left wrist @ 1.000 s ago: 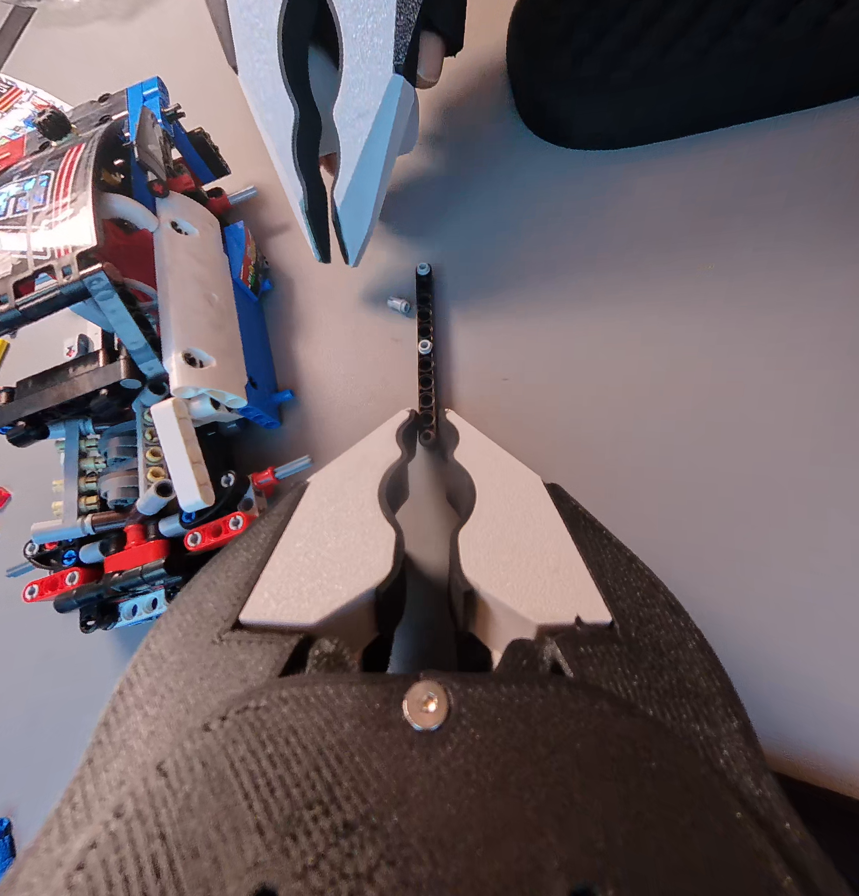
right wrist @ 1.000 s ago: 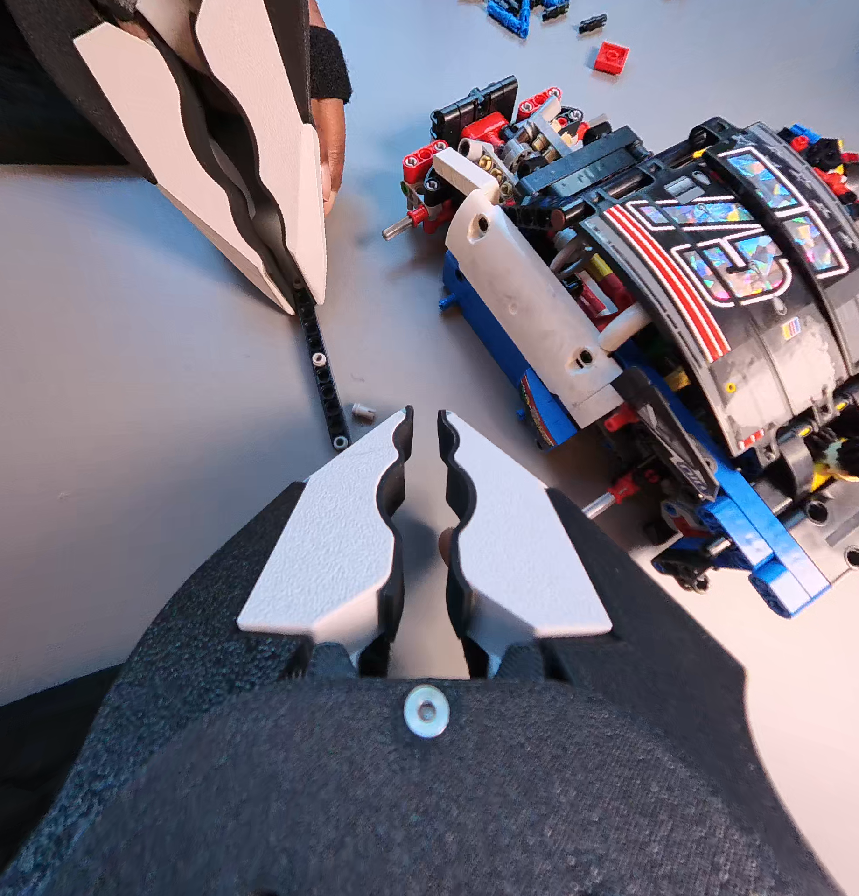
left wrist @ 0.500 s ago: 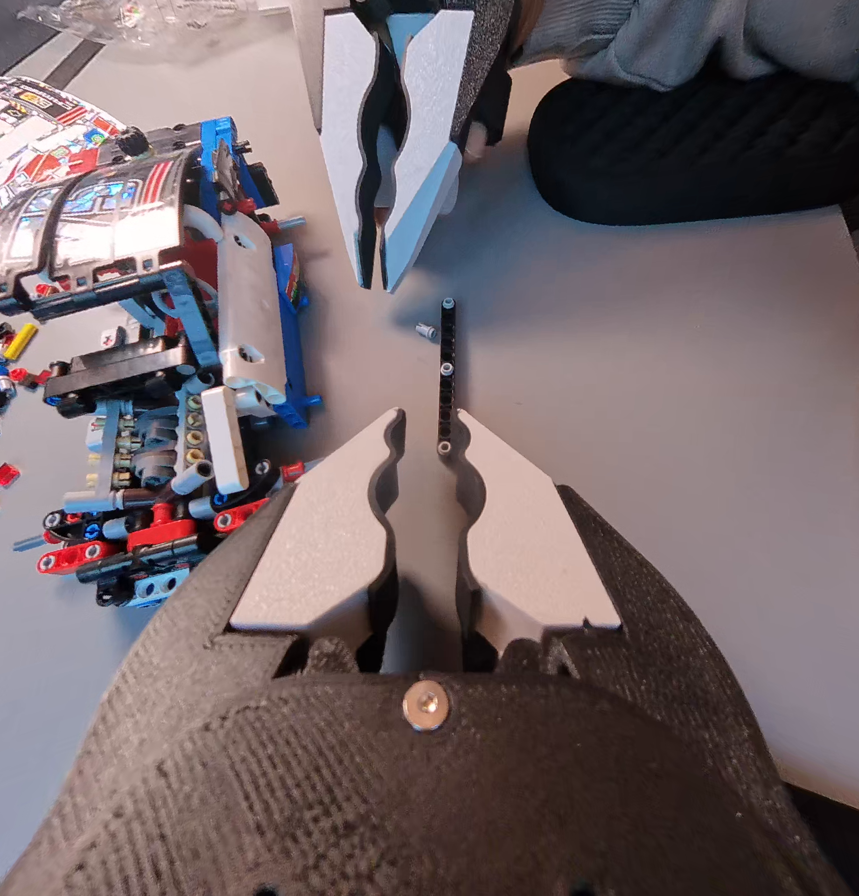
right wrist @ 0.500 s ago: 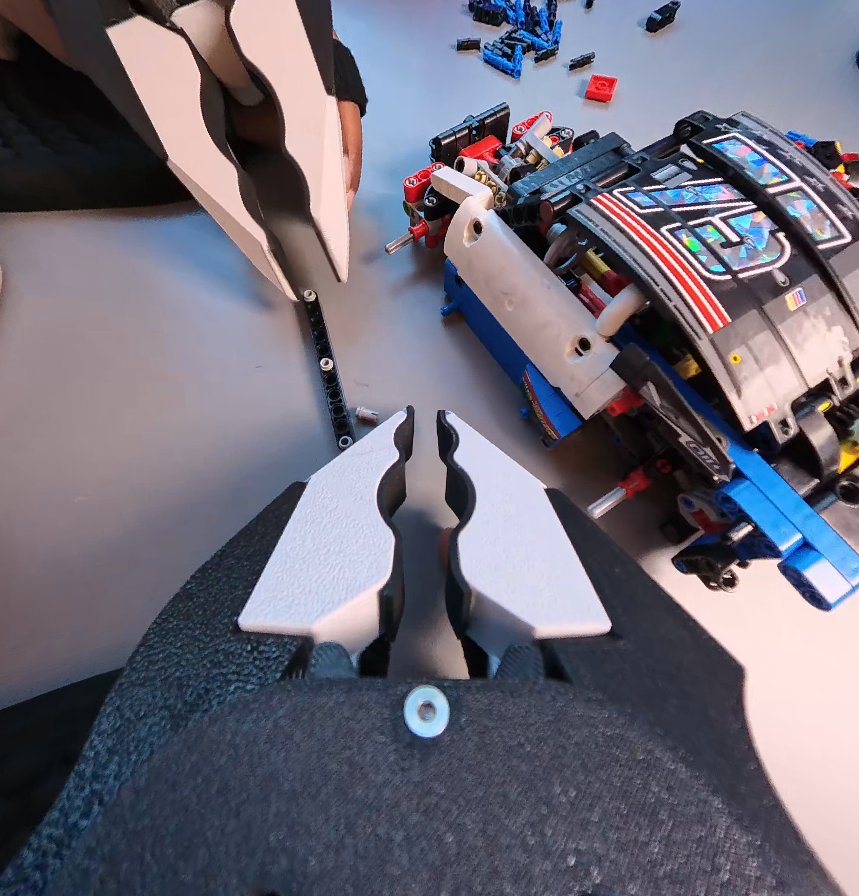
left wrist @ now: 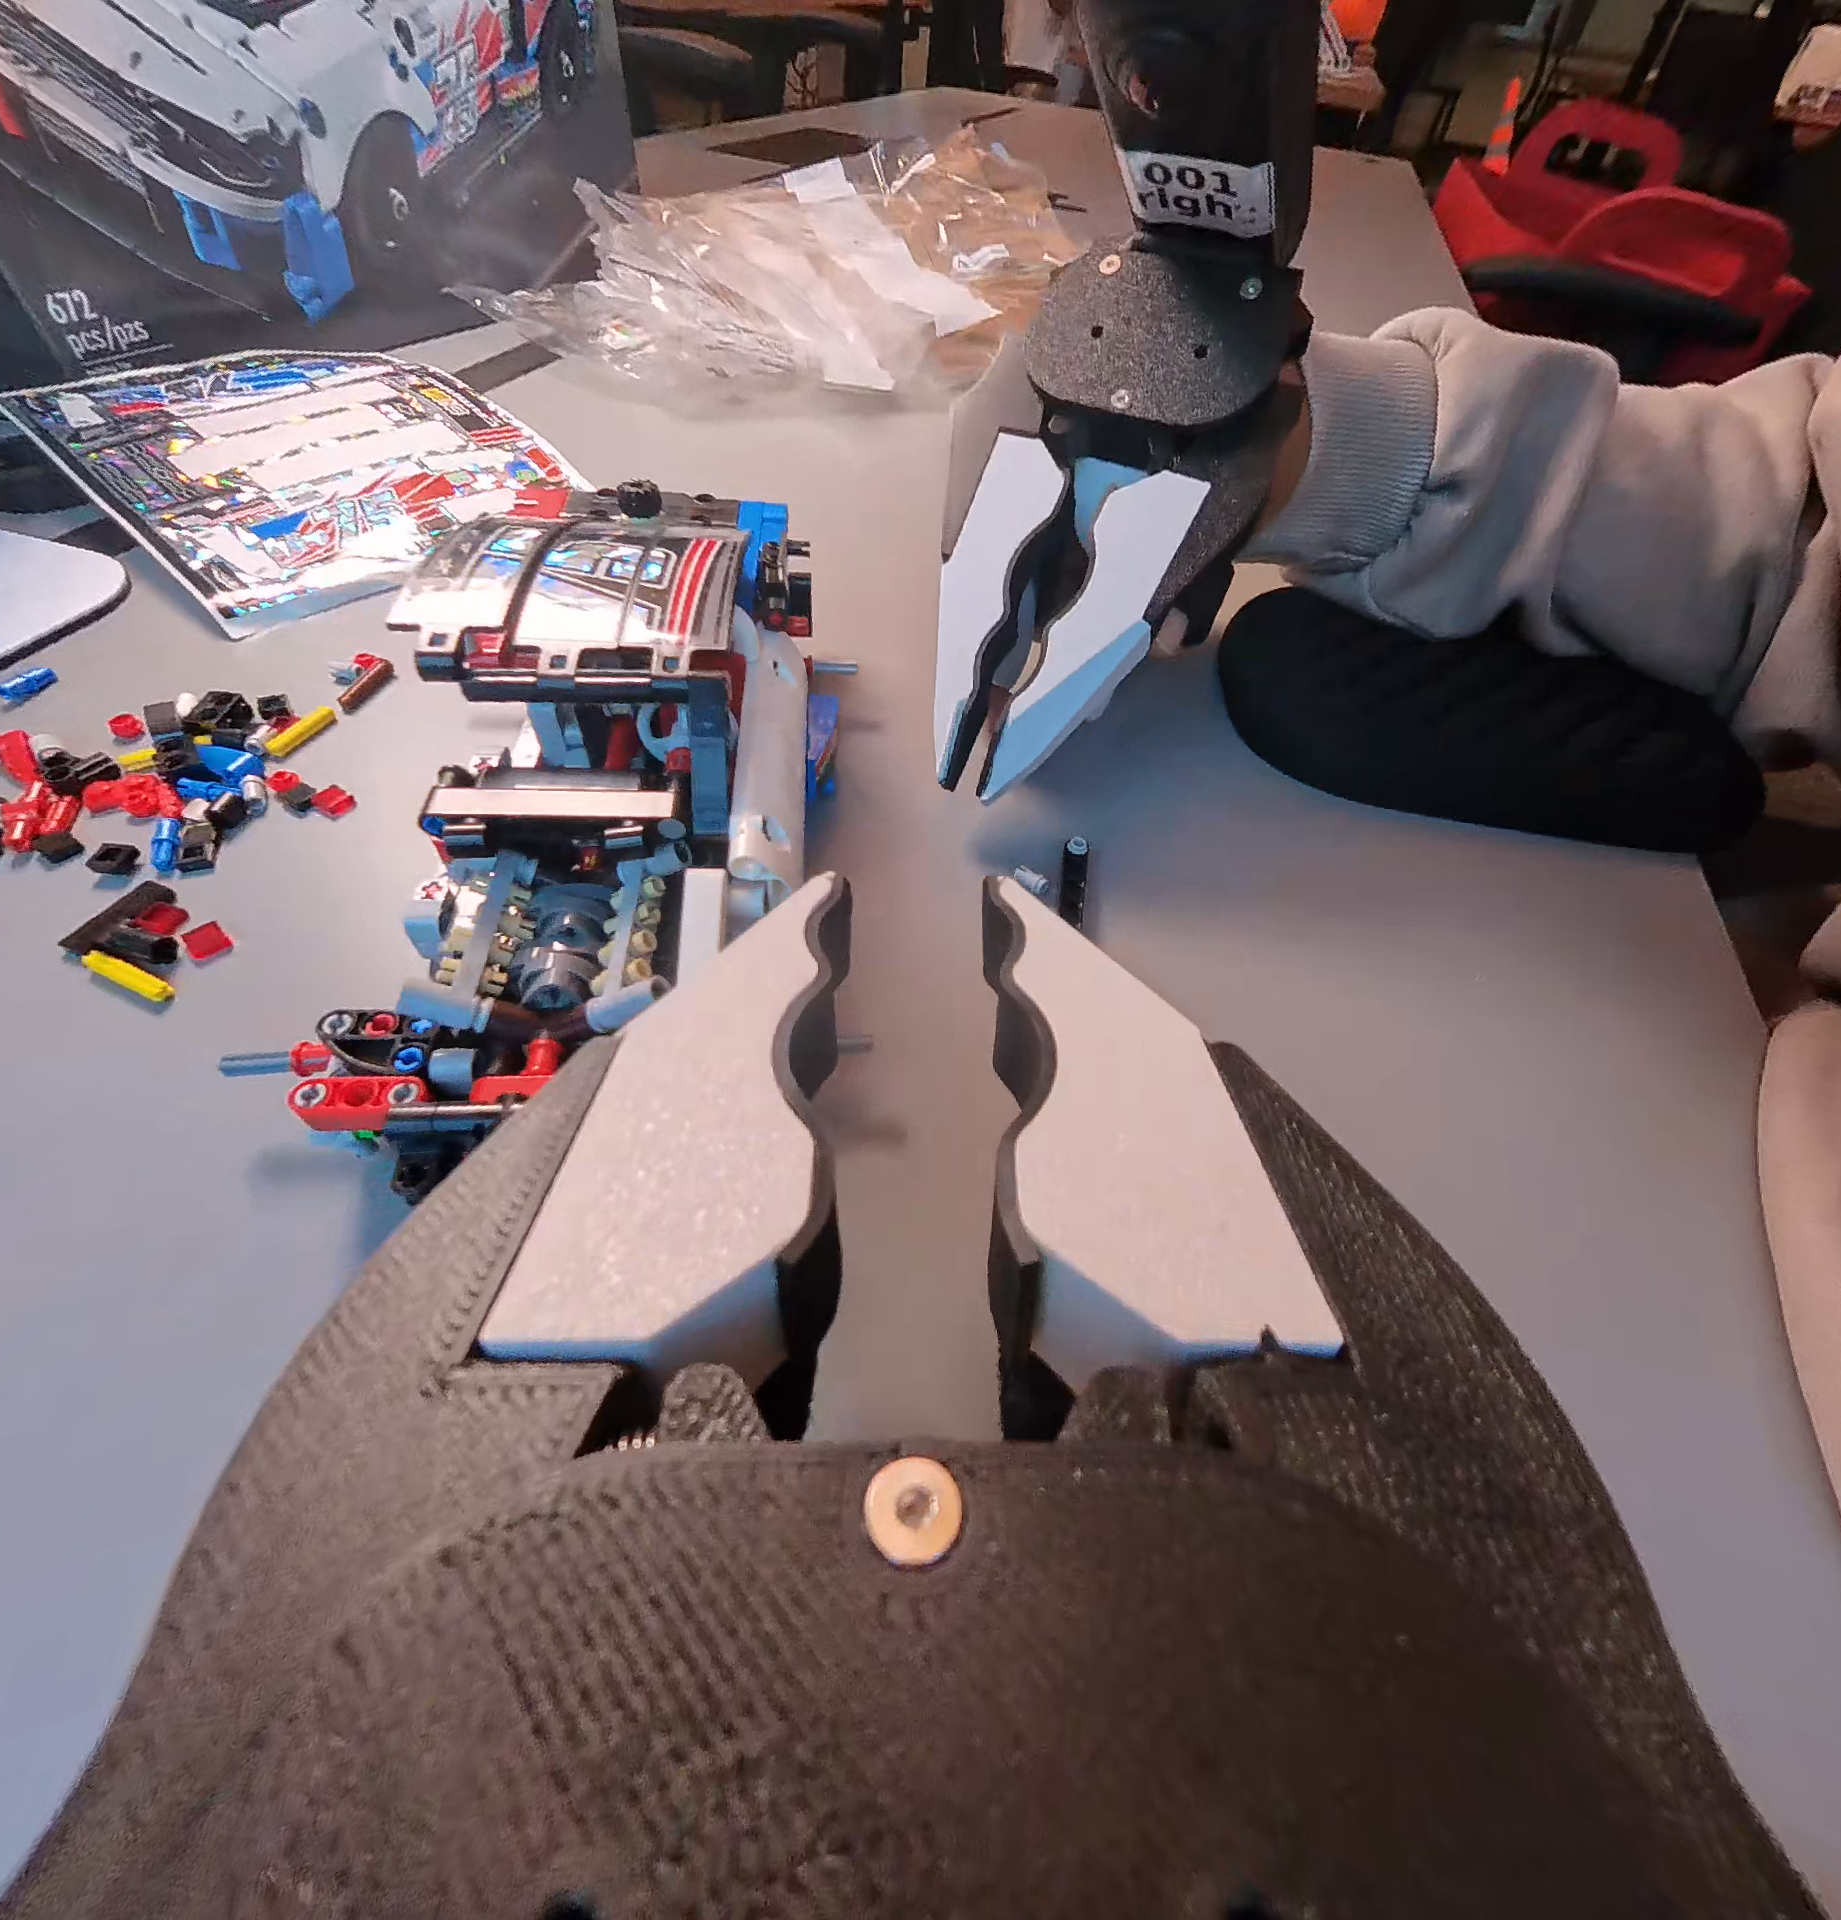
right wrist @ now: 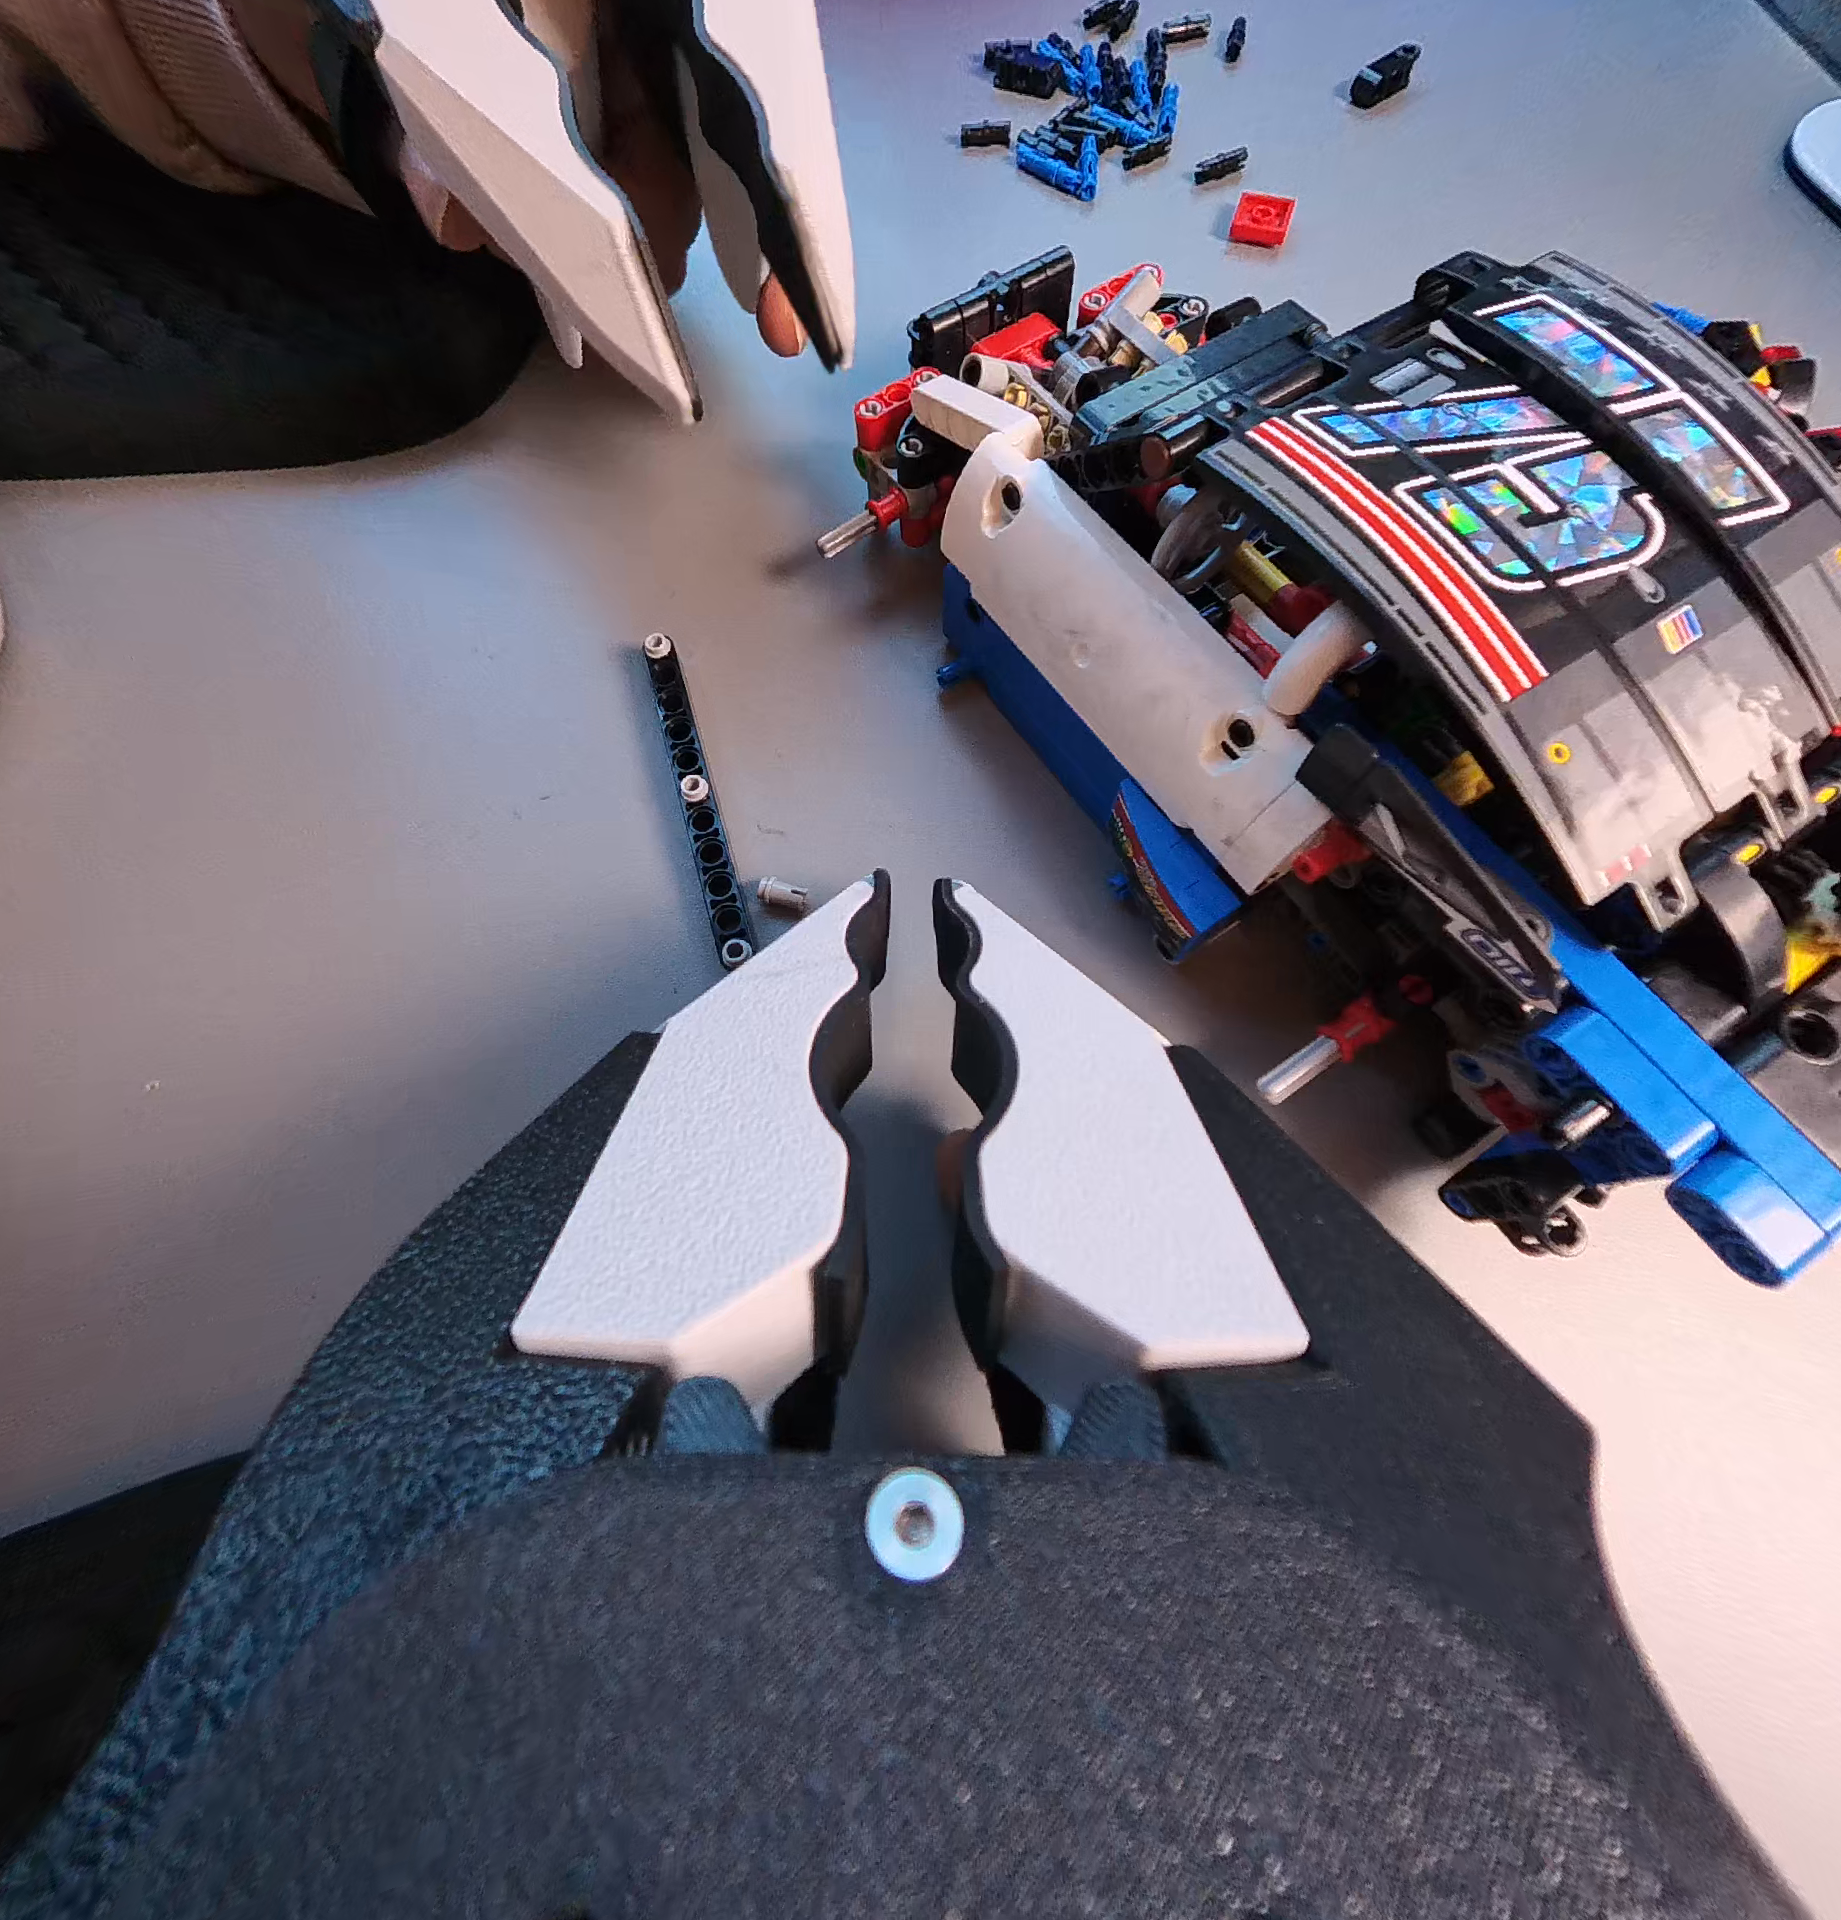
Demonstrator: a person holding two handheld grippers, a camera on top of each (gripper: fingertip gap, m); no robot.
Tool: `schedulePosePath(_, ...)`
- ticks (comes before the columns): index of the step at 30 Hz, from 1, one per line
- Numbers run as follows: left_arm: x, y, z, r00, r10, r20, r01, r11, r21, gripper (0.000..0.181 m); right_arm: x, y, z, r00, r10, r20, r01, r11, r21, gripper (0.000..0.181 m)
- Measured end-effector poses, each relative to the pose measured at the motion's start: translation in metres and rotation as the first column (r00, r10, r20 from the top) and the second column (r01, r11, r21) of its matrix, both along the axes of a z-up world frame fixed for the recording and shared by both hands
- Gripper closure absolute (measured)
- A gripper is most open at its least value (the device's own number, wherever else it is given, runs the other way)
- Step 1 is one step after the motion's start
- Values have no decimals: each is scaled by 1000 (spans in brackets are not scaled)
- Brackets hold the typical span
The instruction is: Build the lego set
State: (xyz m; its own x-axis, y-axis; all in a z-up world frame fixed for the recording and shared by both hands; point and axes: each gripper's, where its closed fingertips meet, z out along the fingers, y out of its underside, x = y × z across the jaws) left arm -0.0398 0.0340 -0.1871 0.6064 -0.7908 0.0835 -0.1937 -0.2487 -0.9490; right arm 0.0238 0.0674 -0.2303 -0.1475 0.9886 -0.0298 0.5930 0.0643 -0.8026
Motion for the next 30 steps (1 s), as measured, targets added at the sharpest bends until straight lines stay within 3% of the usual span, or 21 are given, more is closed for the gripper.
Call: schedulePosePath(30, -8, 7, 7, 998, 58, 26, -59, 998, 33, 151, -1, 2, 1, 999, -19, -26, 19, 1000, -19, 176)
